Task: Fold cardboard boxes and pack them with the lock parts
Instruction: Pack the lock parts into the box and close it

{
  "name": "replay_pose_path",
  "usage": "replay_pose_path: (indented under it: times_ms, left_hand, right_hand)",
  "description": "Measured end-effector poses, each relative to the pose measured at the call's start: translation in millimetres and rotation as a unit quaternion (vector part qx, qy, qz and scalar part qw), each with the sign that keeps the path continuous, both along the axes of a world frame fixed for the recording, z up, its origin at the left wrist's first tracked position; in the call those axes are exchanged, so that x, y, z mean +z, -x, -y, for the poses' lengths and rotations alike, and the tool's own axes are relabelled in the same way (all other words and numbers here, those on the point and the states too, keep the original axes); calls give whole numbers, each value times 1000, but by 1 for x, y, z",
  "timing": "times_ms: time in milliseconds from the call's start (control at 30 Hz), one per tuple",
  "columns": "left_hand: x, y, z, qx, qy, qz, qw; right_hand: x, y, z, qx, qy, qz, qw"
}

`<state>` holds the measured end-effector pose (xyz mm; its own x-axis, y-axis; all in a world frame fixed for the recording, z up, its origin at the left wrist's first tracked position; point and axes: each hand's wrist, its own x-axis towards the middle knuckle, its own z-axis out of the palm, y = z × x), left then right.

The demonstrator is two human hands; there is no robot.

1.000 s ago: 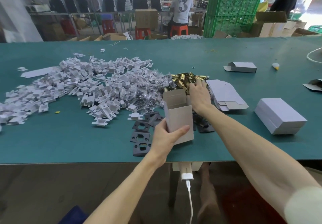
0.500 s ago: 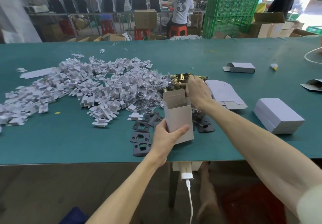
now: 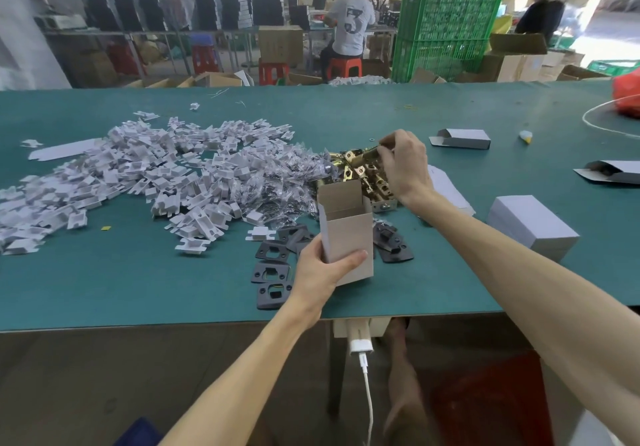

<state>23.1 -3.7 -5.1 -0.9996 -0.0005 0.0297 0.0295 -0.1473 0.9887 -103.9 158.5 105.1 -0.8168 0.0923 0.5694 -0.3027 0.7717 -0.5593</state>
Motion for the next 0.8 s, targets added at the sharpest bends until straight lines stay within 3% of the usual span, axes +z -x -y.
replay_pose_path:
  times_ms: [167,400,533,800]
  left_hand:
    - [0,0,0,0,-2,-2,1000]
    - [1,-2,0,-5,-3,-13,1000]
    - [1,-2,0,-4,-5,-9,1000]
    - [1,-3,0,-11,-7,-15,1000]
  right_hand:
    - [11,-16,-14,32,131,55,989]
    - [57,-60,-27,138,201,-37,969]
    - [70,-86,-18,195,140,-10,971]
    - [58,-106,6,205,-36,36,977]
